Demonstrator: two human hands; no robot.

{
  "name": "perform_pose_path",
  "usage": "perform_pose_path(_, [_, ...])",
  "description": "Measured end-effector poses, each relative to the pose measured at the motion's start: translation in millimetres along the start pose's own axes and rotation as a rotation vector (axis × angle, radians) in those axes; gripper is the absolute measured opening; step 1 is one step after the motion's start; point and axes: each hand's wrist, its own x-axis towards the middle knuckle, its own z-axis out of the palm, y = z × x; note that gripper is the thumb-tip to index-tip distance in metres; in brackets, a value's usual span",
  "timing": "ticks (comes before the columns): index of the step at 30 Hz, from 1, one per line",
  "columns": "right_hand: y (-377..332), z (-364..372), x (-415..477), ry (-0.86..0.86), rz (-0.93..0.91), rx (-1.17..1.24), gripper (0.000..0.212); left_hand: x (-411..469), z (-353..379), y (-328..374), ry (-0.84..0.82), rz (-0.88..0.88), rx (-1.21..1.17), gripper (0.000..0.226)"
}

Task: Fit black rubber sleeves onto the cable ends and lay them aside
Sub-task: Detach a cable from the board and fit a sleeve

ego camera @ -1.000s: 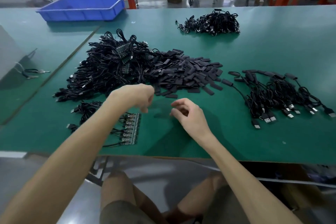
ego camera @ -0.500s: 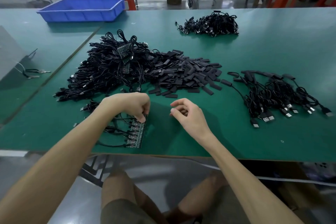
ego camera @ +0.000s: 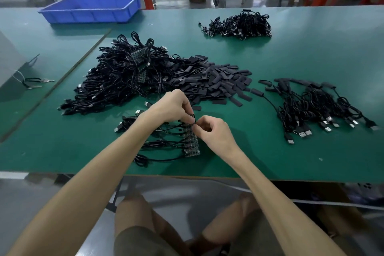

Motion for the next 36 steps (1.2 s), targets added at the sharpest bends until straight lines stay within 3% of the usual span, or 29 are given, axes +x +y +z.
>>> perform_pose_path(9, [-1.0, 2.0, 2.7, 0.051, 0.027, 0.003, 0.013, -1.4, 11.9, 4.4, 0.002, 0.034, 0.050, 0.024])
perform_pose_path(21, [-4.4, -1.9, 0.6, 0.059, 0.045, 0.059, 0.017, -15.8, 28.5, 3.6, 0.172, 0.052, -0.028, 0.029])
perform_pose_path(27, [-3.9, 0.9, 2.1, 0.088, 0.042, 0.055, 0.020, -11.2, 25.6, -0.8, 0.223, 0.055, -0.111, 0.023])
perform_pose_path(31, [-0.8, 1.6, 2.8, 0.072, 0.027, 0.036, 0.021, -8.2, 9.8, 5.7, 0.340, 0.048, -0.225, 0.023])
perform_pose_path(36, [2.1, 6.2, 2.2, 0.031, -0.032, 0.018, 0.030, -16.1, -11.5, 19.6, 0.305, 0.248, -0.475, 0.008])
